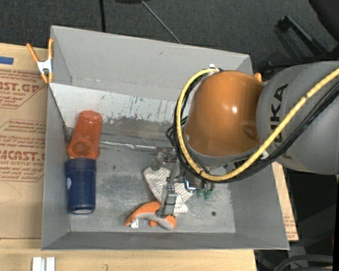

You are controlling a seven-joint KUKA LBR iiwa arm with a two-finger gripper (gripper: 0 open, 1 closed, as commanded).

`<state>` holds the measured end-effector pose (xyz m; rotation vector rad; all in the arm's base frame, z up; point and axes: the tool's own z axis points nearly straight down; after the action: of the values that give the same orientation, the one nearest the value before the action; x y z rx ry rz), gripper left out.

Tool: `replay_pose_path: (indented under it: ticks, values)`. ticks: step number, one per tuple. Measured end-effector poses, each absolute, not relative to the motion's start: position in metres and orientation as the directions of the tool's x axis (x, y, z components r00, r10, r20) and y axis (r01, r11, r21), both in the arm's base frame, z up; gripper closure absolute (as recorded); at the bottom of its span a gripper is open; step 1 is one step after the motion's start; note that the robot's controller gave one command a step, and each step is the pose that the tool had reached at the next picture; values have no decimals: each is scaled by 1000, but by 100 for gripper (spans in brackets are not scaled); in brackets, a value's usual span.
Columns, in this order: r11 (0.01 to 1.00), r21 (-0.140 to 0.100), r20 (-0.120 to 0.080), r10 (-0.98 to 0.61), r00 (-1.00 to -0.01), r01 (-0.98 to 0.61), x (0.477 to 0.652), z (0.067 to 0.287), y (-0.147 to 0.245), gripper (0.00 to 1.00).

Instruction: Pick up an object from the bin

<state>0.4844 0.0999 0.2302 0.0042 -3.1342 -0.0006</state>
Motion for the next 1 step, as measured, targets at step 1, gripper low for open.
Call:
replay_pose_path:
  ticks: [1]
  values:
    - [1000,1,-1,-1,-1000,-1,486,234,99,0]
